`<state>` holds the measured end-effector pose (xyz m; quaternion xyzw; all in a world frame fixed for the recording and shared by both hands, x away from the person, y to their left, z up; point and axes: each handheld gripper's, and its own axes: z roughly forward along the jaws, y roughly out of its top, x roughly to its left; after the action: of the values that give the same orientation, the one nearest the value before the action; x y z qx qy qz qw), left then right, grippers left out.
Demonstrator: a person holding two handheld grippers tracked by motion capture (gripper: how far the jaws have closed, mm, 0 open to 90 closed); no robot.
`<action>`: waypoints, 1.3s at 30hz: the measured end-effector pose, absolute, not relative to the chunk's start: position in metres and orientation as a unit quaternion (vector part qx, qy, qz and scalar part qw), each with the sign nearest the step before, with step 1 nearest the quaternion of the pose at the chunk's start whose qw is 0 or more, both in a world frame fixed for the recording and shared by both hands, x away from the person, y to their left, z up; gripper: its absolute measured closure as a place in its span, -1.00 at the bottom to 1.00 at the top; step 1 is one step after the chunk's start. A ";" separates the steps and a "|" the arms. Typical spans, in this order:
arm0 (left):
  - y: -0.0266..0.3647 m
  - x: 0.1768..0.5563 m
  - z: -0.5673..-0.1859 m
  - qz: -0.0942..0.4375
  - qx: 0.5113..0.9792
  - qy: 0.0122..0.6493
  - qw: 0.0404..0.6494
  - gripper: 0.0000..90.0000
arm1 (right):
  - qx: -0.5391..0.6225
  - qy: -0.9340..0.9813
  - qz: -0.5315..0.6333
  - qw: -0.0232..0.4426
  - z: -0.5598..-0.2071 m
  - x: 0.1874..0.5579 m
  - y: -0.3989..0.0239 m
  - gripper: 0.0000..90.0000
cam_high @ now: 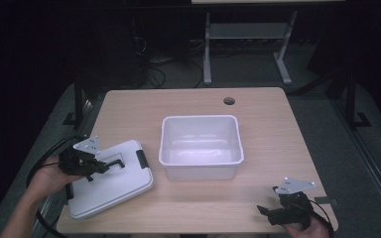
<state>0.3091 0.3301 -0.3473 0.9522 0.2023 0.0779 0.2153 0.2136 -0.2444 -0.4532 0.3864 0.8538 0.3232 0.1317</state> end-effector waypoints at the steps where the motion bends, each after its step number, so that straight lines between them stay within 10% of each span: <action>1: 0.330 0.308 -0.345 0.079 0.953 0.200 0.215 0.87 | 0.387 0.854 0.323 0.131 -0.453 0.214 -0.244 -0.65; 39: 0.328 0.291 -0.256 0.094 0.952 0.171 0.237 0.87 | 0.388 0.854 0.322 0.129 -0.455 0.217 -0.244 -0.65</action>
<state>0.2908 0.3284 -0.2558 0.9519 0.1708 0.0941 0.2365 0.2169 -0.2435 -0.4550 0.3885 0.8538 0.3216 0.1291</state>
